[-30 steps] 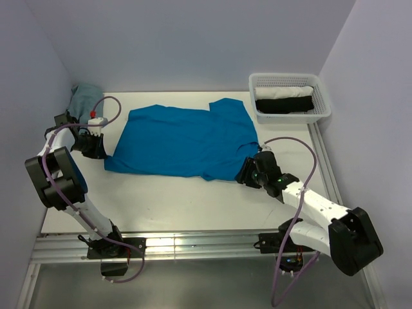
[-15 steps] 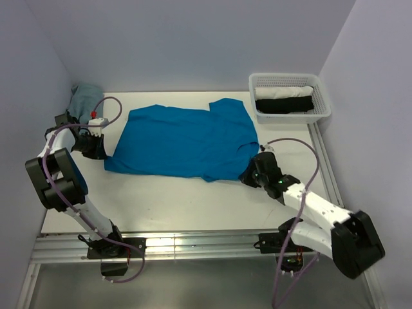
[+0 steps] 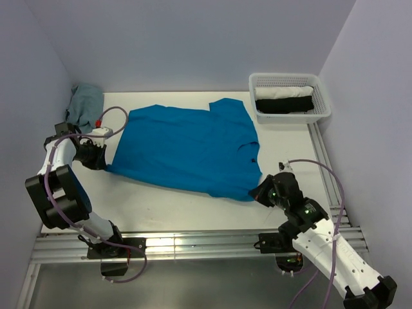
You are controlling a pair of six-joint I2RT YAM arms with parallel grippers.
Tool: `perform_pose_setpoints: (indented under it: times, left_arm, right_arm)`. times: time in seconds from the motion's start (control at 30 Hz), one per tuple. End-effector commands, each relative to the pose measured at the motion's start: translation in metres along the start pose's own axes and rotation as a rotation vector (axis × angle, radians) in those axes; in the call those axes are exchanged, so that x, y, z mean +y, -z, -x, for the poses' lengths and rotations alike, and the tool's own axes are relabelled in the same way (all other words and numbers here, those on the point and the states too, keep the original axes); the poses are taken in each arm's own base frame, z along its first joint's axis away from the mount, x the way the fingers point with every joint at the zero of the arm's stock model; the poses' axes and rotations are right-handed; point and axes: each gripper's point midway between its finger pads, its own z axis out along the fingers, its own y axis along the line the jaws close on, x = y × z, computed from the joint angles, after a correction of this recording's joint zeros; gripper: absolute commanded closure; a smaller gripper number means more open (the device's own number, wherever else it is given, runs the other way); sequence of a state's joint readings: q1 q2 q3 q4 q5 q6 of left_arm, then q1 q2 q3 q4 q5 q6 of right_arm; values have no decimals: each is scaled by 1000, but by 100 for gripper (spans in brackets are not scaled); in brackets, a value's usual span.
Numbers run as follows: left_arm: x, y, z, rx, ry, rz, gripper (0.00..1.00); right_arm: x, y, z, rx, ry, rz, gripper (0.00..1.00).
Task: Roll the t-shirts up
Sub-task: Fold the tshirt
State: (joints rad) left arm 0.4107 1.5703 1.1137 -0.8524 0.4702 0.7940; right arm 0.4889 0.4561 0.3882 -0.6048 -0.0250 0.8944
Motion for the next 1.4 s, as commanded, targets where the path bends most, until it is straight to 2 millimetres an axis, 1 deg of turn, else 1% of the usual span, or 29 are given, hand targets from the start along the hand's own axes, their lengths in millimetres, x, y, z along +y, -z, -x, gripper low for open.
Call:
perform_pose_setpoints:
  times: [0.0,0.13,0.17,0.2,0.23,0.27,0.3,0.33,0.37,0.4,0.43,0.47,0.5,0.53,0.57,0.63,0.67,0.7,0.77,0.8,0.83,0.93,1.07,1.1,1.17,1.23,1.3,1.33,1.37]
  left_arm:
    - [-7,6,-8,16,-69,0,100]
    - [-1,0,3,0,-19,-25,100]
    - [6,5,19,-29,-22,-16,100]
    - [8,5,30,-59,-12,-27,100]
    - [16,6,44,-81,8,-19,100]
    - [18,4,52,-92,11,-21,100]
    - [19,4,61,-110,12,-25,100]
    - [22,0,77,-126,10,-22,100]
    - [22,-3,85,-134,11,-24,100]
    - [23,-7,92,-137,8,-23,100]
    - [18,-19,98,-124,15,-44,100]
    - [20,-21,110,-138,8,-42,100]
    - [20,-25,115,-140,11,-44,100]
    - [19,-37,117,-123,37,-51,100]
    - [25,-38,130,-150,30,-36,100]
    - [32,-48,140,-153,64,-30,100]
    - [37,-52,144,-160,70,-19,100]
    - [40,-56,146,-160,82,-11,100]
    - [48,-69,147,-138,108,3,100]
    - [50,-74,149,-138,121,12,100]
    - [54,-81,147,-128,130,19,100]
    - [67,-91,143,-113,161,68,100]
    - [75,-97,140,-105,178,105,100]
    - [75,-98,140,-103,181,105,100]
    - [77,-98,139,-98,190,112,100]
    - [76,-100,139,-97,188,113,100]
    - [73,-100,138,-91,178,112,100]
    - [71,-100,138,-91,176,108,100]
    - [70,-99,138,-88,171,104,100]
  right_arm:
    - [-27,4,-27,97,-37,-96,100]
    - [-25,0,-18,79,-28,-132,100]
    - [-18,1,-11,69,-14,-125,100]
    - [-19,-4,-11,95,-3,-159,100]
    - [-15,-7,-3,77,9,-171,100]
    - [-4,-7,10,56,35,-165,100]
    - [-6,-15,10,81,49,-210,100]
    - [2,-21,18,70,61,-203,100]
    - [14,-23,31,57,89,-190,100]
    - [12,-35,31,94,96,-222,100]
    - [15,-42,42,80,89,-218,100]
    - [22,-46,54,70,109,-204,100]
    - [18,-57,53,110,103,-223,100]
    - [20,-63,62,102,99,-218,100]
    - [20,-68,78,81,94,-223,100]
    - [13,-84,83,113,96,-248,100]
    - [14,-89,96,100,82,-249,100]
    - [6,-99,95,124,74,-277,100]
    - [6,-111,104,119,72,-286,95]
    - [-1,-119,101,140,63,-311,94]
    - [-5,-124,104,131,60,-328,92]
    - [-18,-132,106,125,49,-379,91]
    - [-25,-128,114,73,49,-421,87]
    - [-26,-125,118,62,43,-421,81]
    - [-25,-123,123,47,37,-412,76]
    - [-23,-119,126,34,34,-407,67]
    - [-17,-111,129,7,29,-390,60]
    - [-19,-108,125,10,27,-386,59]
    - [-12,-99,127,-11,22,-355,59]
